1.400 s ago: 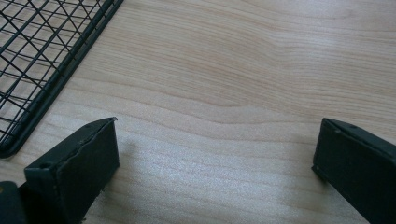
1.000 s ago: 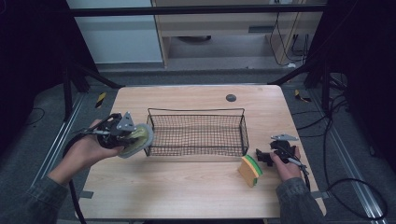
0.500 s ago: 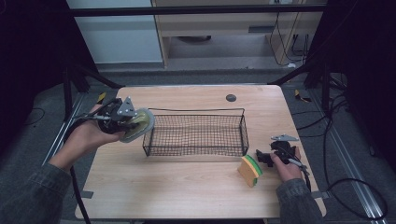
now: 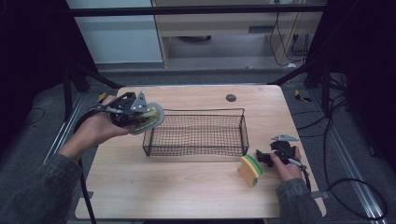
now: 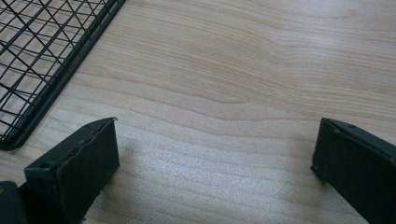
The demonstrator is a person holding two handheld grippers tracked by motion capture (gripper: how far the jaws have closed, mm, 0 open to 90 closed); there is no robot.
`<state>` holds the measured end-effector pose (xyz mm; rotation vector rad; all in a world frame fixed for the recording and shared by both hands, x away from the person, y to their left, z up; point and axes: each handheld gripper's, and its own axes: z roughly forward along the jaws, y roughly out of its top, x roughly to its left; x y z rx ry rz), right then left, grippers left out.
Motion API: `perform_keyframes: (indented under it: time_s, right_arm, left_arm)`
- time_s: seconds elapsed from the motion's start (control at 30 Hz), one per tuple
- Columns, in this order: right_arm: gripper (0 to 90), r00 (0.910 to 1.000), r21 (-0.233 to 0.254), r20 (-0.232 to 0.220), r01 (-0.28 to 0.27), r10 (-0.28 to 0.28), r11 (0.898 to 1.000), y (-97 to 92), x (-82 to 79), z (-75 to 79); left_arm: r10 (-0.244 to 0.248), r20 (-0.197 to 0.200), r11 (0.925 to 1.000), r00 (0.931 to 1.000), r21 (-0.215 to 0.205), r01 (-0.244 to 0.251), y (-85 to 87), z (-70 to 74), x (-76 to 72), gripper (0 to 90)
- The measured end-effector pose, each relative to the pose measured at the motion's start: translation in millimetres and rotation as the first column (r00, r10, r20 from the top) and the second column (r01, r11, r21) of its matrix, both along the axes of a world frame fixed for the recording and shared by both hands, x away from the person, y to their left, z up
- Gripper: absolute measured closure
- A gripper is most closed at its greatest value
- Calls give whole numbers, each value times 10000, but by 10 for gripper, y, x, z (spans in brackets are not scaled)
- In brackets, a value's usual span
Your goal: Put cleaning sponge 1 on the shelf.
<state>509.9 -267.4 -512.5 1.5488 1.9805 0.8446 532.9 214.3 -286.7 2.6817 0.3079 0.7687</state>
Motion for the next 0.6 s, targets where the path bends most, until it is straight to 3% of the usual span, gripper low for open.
perform_keyframes:
  time_s: [0.23,0.6]
  right_arm:
    - [7,10000,-9,8,1,-1,10000,1,0,0]
    - [6,10000,-1,-1,-11,11,10000,1,4,0]
  left_arm:
    - [-301,12,9995,9995,131,301,-143,-23,33,701]
    - [-369,84,9993,9993,-94,370,-279,-64,178,701]
